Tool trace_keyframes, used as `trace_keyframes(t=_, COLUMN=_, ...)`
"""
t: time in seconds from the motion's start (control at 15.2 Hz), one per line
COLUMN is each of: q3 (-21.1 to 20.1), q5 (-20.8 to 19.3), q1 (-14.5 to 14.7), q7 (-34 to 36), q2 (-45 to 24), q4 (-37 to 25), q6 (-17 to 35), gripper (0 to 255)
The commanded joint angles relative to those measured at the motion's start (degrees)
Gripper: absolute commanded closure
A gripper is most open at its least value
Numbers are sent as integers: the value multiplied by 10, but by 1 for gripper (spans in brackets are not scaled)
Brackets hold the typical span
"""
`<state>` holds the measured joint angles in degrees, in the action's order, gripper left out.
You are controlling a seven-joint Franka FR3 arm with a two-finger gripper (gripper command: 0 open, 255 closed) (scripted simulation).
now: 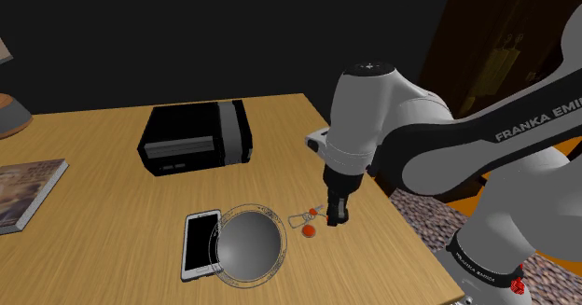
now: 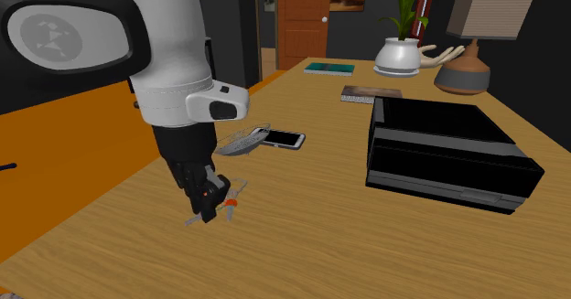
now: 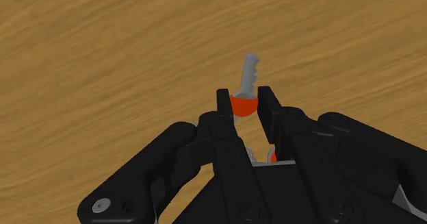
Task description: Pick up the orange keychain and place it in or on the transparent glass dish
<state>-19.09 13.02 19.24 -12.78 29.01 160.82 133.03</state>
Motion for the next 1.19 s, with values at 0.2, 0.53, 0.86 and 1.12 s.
trace_keyframes(t=0.2, q3=7, q5=-2, q1=2, q7=0, q2=29, q4=-18, q6=-51, gripper=255)
trace_keyframes(t=0.53, q3=15, q5=-7, q1=2, q7=0, q2=55, q4=-41, q6=-100, gripper=255)
trace_keyframes(t=0.86, q3=23, q5=-12, q1=1, q7=0, q2=75, q4=-68, q6=-147, gripper=255)
trace_keyframes(t=1.12, q3=28, q5=-16, q1=0, q7=1, q2=87, q4=-91, q6=-182, gripper=255)
